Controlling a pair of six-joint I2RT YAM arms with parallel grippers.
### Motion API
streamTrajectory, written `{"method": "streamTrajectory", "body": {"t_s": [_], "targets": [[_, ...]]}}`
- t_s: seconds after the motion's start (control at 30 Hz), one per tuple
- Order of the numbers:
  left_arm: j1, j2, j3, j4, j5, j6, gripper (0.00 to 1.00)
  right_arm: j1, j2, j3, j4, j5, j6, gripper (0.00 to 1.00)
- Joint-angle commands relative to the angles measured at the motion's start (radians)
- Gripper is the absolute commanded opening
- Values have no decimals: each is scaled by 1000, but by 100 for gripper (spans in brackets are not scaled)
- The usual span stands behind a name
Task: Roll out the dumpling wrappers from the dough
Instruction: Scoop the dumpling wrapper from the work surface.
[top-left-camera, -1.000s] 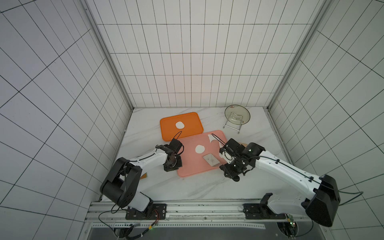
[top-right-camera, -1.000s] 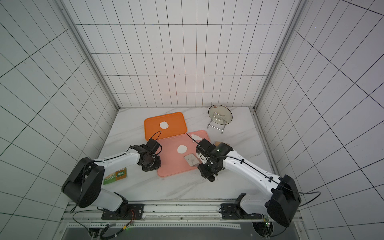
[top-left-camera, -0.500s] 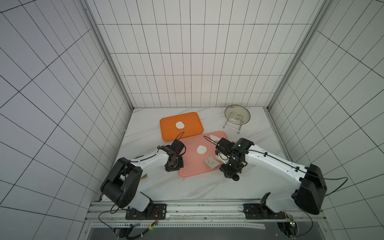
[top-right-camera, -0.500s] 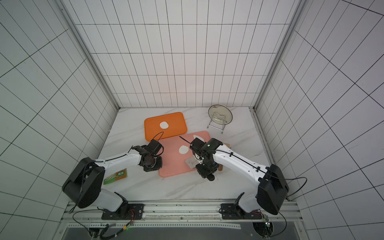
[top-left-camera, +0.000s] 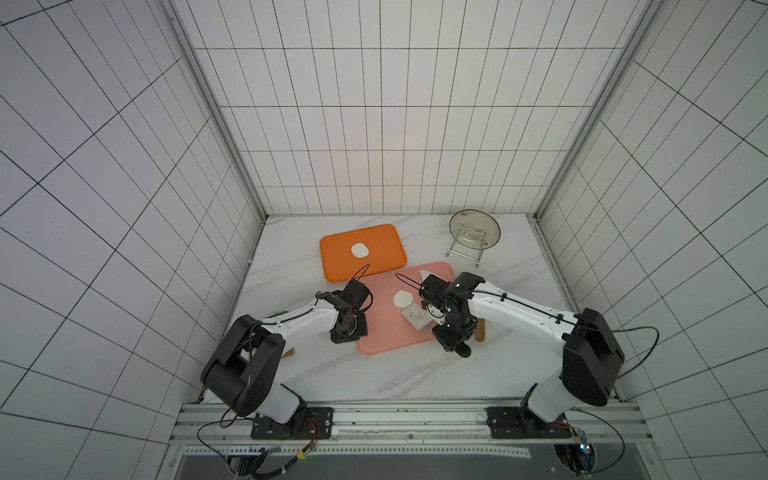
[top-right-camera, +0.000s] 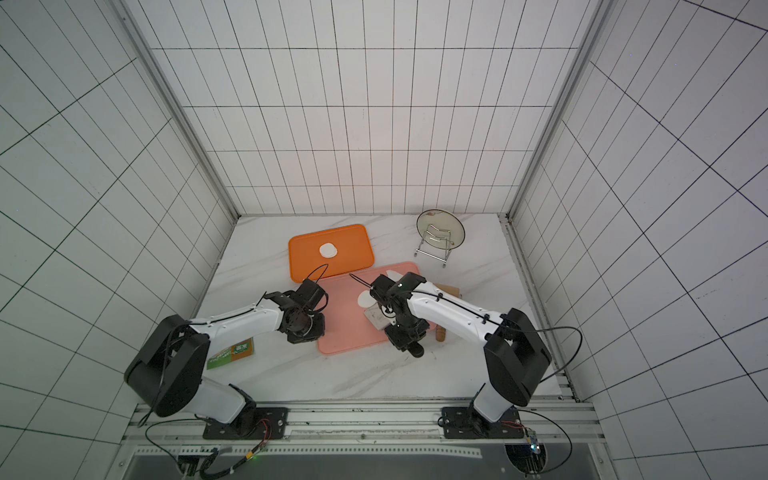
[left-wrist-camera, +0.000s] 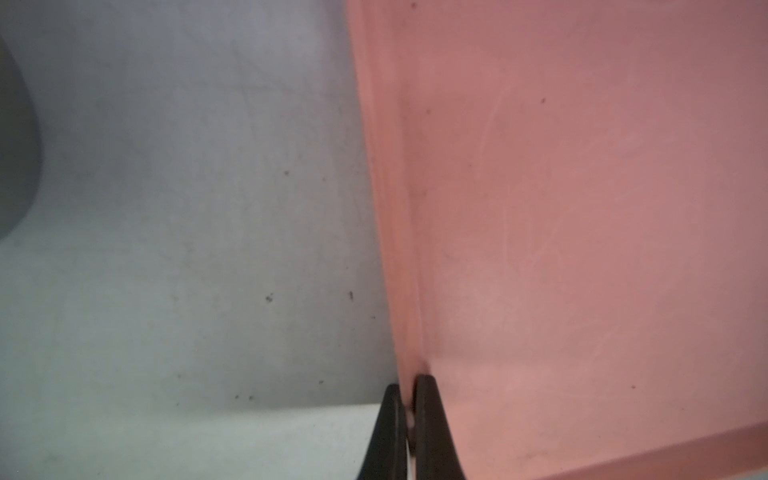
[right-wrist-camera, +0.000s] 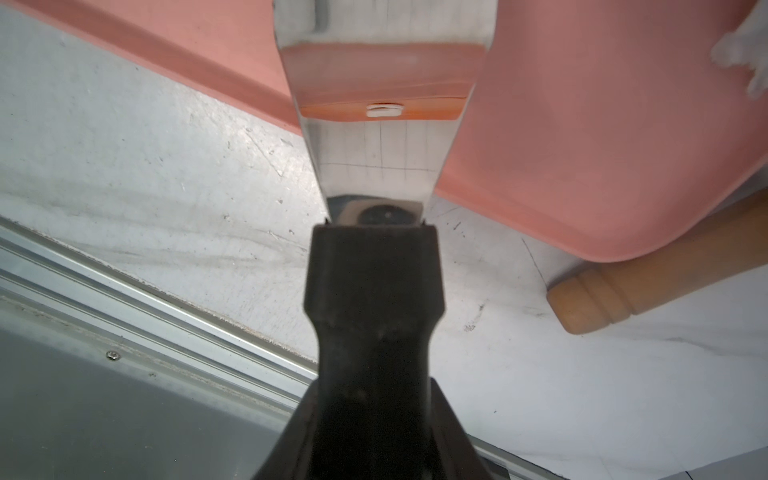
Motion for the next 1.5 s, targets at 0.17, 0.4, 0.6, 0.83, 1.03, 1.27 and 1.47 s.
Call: {"method": "streamTrajectory", "body": {"t_s": [0.17,0.4,0.6,0.83,1.03,1.27,1.47], "targets": [[-22,-3,-5,-15,18,42,0,-19,25,34,65,42,-1,0],[-22,0,-3,-13,25,42,0,-28,41,34,108,56,34,0],[-23,-6,-4,-13,23,40,0,-39,73,34,197,82,59,0],[-23,-7,-5,-13,21,40,0,-48,117,58,248,98,69,0],[-23,-3,-1,-12,22,40,0,-55,123,64,263,103,77,0],[-23,-3,1,-12,21,41,0,-55,76,70,196,75,50,0],[-23,0,14,-16,19,45,0,-52,42,61,143,35,67,0]]}}
